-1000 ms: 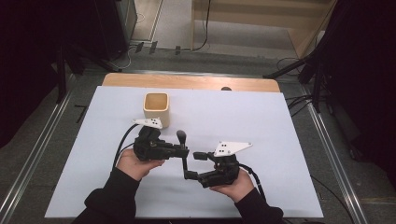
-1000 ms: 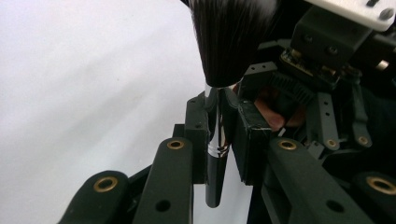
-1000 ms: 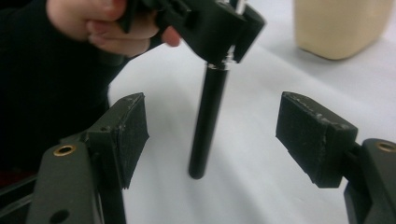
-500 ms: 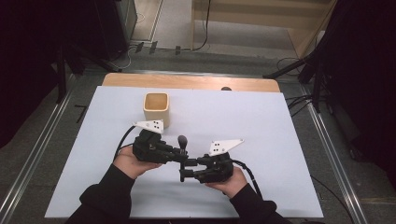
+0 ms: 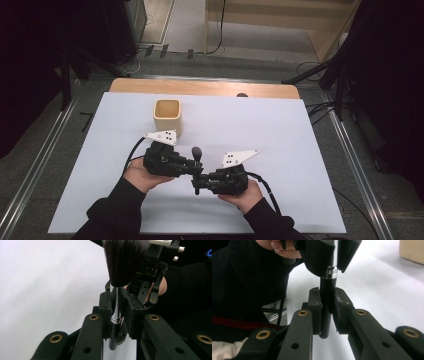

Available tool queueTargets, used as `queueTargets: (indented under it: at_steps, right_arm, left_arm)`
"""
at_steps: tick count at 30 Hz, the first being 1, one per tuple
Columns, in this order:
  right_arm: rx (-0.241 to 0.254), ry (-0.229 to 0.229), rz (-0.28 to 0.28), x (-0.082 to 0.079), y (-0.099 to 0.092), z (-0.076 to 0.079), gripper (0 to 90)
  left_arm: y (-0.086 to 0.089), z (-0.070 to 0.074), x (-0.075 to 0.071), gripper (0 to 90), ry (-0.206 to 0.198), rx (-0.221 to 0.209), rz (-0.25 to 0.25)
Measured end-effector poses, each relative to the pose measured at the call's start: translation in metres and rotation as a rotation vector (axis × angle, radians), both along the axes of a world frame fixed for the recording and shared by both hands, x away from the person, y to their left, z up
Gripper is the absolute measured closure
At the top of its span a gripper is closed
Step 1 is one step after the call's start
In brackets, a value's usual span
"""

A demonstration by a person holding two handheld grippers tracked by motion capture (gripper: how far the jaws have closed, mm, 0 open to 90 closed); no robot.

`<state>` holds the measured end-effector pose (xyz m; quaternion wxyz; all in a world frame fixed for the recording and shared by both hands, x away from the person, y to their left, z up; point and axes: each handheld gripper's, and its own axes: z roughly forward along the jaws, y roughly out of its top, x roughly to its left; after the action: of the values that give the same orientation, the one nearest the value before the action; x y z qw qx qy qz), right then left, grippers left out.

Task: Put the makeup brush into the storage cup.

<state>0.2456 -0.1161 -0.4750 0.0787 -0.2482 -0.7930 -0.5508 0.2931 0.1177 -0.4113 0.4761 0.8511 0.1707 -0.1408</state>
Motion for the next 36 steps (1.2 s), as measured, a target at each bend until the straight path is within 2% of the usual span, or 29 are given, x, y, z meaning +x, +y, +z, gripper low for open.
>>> queueTargets:
  at_steps: [2,4,5,7,9,10,11,13,14,15,22,36]
  right_arm:
    - [-0.003,0.0,-0.003,0.0,0.0,0.0,79.0]
    - [-0.002,-0.009,-0.008,0.0,0.0,0.001,79.1]
    - [0.0,-0.008,-0.007,0.0,0.0,0.001,79.1]
    - [0.001,-0.008,-0.007,-0.001,0.0,0.001,79.1]
    - [-0.001,-0.015,-0.011,0.0,-0.001,0.002,79.1]
    - [-0.001,-0.015,-0.011,0.0,-0.001,0.002,79.1]
    - [0.0,-0.014,-0.011,0.0,-0.001,0.002,79.1]
    - [0.0,-0.016,-0.011,0.0,-0.001,0.002,79.1]
    - [0.002,-0.018,-0.013,-0.001,-0.001,0.002,79.1]
    - [0.003,-0.018,-0.012,-0.001,-0.001,0.002,79.1]
    - [0.023,-0.016,-0.015,-0.001,-0.001,0.003,79.1]
    - [0.032,-0.01,-0.014,-0.001,-0.001,0.003,79.1]
  left_arm:
    - [0.001,-0.001,0.0,76.5,0.006,-0.007,-0.001]
    - [0.001,-0.002,0.0,71.7,0.009,-0.014,-0.002]
    - [0.001,-0.003,-0.002,69.0,-0.011,-0.031,-0.003]
    - [0.001,-0.004,-0.003,66.6,-0.008,-0.035,0.001]
    - [0.002,-0.004,-0.005,59.7,-0.054,-0.055,0.004]
    - [0.002,-0.004,-0.005,58.2,-0.054,-0.055,0.004]
    - [0.002,-0.004,-0.007,58.2,-0.076,-0.062,0.008]
    - [0.002,-0.004,-0.008,55.7,-0.086,-0.068,0.016]
    - [0.002,-0.004,-0.009,55.6,-0.079,-0.077,0.026]
    - [0.002,-0.005,-0.009,55.7,-0.059,-0.09,0.059]
    - [0.005,-0.008,-0.009,60.0,-0.057,-0.132,0.104]
    - [0.001,-0.008,-0.012,73.9,-0.065,-0.133,0.093]
